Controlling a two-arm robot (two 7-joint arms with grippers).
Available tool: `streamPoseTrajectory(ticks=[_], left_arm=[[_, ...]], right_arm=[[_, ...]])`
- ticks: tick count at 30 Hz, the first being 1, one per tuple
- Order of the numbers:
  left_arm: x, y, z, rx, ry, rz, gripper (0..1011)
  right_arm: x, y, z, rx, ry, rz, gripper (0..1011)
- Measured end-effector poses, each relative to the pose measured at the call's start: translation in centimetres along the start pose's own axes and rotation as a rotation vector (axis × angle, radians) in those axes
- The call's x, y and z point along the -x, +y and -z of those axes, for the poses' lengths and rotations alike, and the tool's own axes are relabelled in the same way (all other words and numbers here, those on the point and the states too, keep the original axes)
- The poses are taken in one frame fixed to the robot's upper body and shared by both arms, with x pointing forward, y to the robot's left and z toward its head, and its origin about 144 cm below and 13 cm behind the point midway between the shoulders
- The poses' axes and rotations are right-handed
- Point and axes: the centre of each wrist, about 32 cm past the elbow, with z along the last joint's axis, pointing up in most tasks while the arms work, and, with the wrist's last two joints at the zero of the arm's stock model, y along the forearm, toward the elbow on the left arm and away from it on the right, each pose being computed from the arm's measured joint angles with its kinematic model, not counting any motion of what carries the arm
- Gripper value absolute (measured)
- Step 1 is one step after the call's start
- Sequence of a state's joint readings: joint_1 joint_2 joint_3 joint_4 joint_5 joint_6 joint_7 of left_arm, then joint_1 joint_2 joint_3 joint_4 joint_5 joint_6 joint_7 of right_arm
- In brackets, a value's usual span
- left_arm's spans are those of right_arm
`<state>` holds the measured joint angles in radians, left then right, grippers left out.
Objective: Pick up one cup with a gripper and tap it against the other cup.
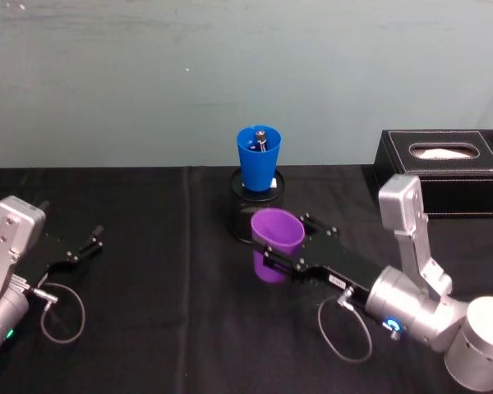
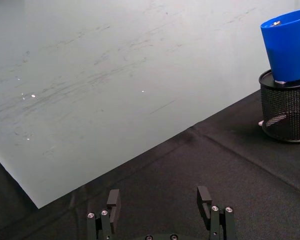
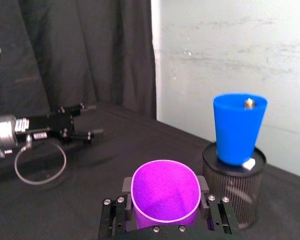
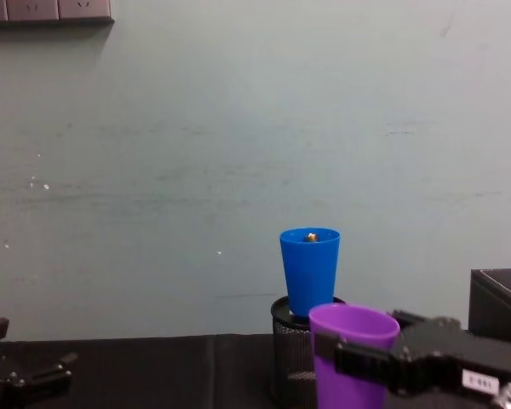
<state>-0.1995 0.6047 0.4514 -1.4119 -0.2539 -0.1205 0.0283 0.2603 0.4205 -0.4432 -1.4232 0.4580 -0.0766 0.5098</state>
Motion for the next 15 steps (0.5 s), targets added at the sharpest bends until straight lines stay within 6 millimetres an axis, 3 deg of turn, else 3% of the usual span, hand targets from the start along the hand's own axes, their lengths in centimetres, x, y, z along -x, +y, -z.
streamPoseTrajectory(ticks=[15], left_arm=[[0.0, 0.0, 0.0, 0.000, 0.000, 0.000, 1000]], right_arm=[[1.4, -1.0, 3.3, 0.058, -0.038, 0.022, 739]])
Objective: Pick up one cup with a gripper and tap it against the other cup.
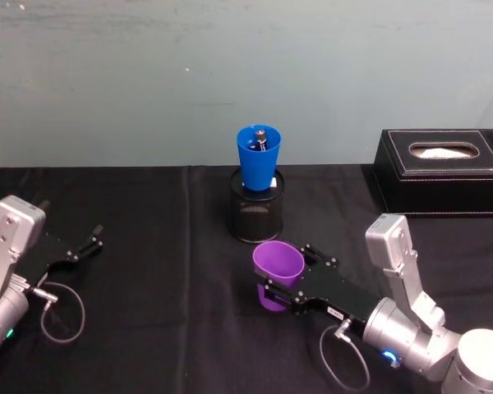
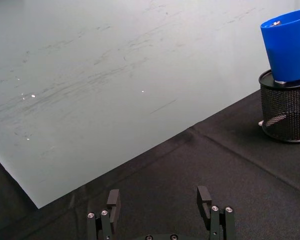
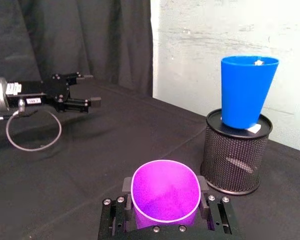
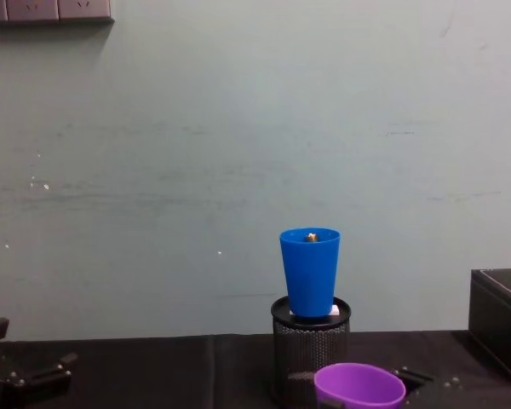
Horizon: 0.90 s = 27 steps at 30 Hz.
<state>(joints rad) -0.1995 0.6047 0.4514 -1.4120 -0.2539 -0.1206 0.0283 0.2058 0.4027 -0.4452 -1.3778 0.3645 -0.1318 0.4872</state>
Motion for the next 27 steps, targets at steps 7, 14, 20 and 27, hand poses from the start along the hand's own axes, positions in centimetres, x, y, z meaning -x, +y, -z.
streamPoseTrajectory(ticks=[7, 14, 20, 27], left_arm=[[0.0, 0.0, 0.0, 0.000, 0.000, 0.000, 1000], [0.0, 0.0, 0.0, 0.000, 0.000, 0.000, 1000], [0.0, 0.0, 0.0, 0.000, 0.000, 0.000, 1000], [0.0, 0.0, 0.0, 0.000, 0.000, 0.000, 1000]], right_arm=[[0.3, 0.1, 0.9, 0.000, -0.018, 0.012, 739], [0.4, 0.1, 1.1, -0.001, -0.024, 0.018, 739], [0.4, 0.1, 1.1, -0.001, -0.023, 0.017, 800], [0.4, 0.2, 1.1, -0.001, -0.022, 0.016, 958]])
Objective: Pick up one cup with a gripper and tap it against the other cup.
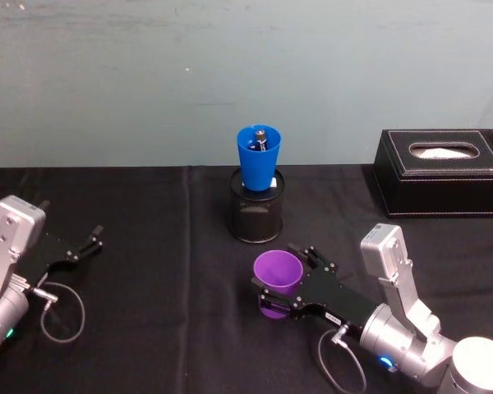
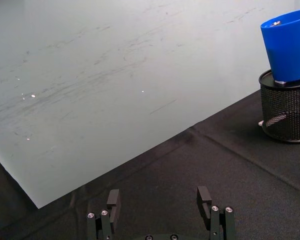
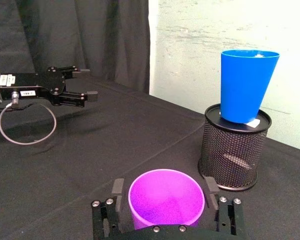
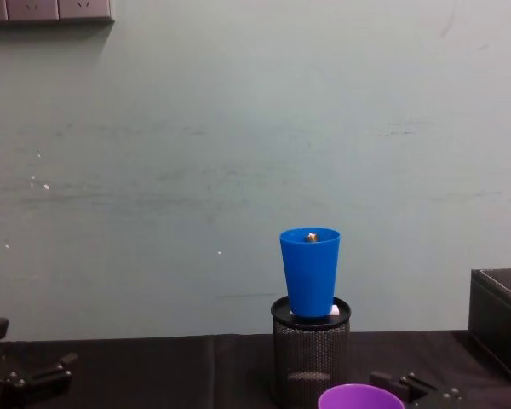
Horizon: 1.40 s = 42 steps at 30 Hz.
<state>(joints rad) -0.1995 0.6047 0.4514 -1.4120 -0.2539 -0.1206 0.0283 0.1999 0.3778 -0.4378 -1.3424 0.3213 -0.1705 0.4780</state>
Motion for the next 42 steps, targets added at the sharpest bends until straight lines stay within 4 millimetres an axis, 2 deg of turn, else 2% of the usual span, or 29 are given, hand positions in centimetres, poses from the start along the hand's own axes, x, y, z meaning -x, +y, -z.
streamPoseTrajectory(ticks=[2, 9, 18, 24, 27, 34, 42], left_arm=[[0.0, 0.0, 0.0, 0.000, 0.000, 0.000, 1000], [0.0, 0.0, 0.0, 0.000, 0.000, 0.000, 1000], [0.0, 0.0, 0.0, 0.000, 0.000, 0.000, 1000], [0.0, 0.0, 0.0, 0.000, 0.000, 0.000, 1000], [0.0, 0.0, 0.0, 0.000, 0.000, 0.000, 1000], [0.0, 0.0, 0.0, 0.000, 0.000, 0.000, 1000], [0.0, 0.0, 0.0, 0.000, 0.000, 0.000, 1000]], right_arm=[[0.0, 0.0, 0.0, 0.000, 0.000, 0.000, 1003], [0.0, 0.0, -0.2, -0.005, -0.002, -0.001, 1002], [-0.1, 0.0, -1.9, -0.098, -0.032, 0.041, 1003], [0.2, -0.7, -3.0, -0.157, -0.045, 0.127, 1002], [0.7, -1.4, -3.2, -0.151, -0.039, 0.249, 1003], [1.7, -2.2, -2.4, -0.090, -0.003, 0.457, 1003], [2.1, -2.4, -1.0, -0.034, 0.010, 0.571, 1002]])
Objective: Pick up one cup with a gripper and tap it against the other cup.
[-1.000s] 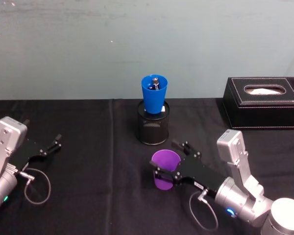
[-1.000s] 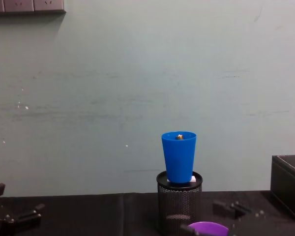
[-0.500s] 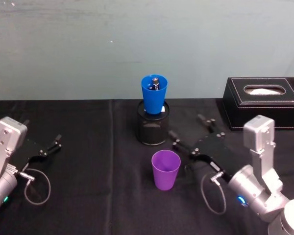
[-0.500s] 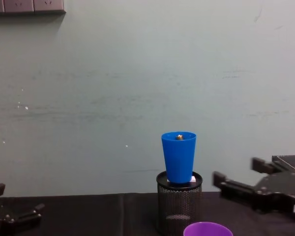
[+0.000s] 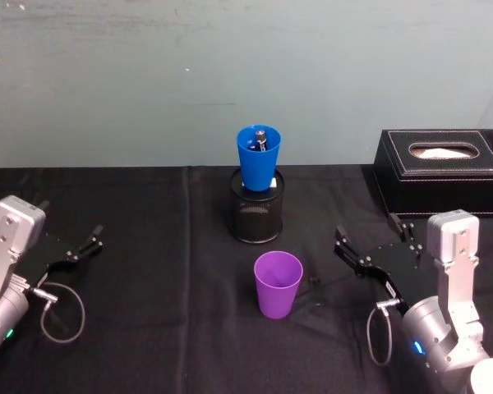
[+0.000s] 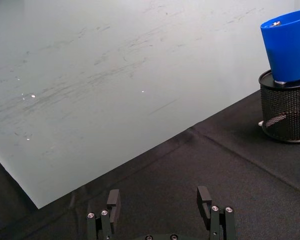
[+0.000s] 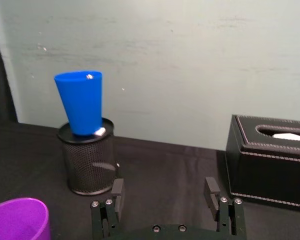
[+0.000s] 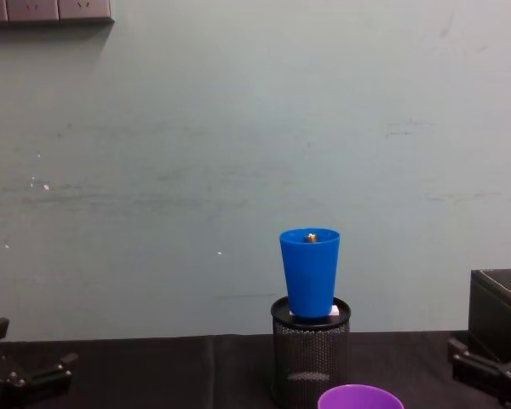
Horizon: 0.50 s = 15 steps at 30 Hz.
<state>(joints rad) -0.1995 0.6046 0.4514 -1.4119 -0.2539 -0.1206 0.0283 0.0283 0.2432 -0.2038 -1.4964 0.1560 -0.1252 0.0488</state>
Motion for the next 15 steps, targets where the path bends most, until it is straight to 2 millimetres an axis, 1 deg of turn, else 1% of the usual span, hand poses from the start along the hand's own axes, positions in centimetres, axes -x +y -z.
streamPoseTrajectory(ticks=[3, 15], left_arm=[[0.00, 0.00, 0.00, 0.000, 0.000, 0.000, 1000], [0.00, 0.00, 0.00, 0.000, 0.000, 0.000, 1000]], right_arm=[[-0.07, -0.02, 0.45, 0.014, 0.000, 0.010, 1003], [-0.05, 0.00, 0.34, 0.011, 0.000, 0.007, 1003]])
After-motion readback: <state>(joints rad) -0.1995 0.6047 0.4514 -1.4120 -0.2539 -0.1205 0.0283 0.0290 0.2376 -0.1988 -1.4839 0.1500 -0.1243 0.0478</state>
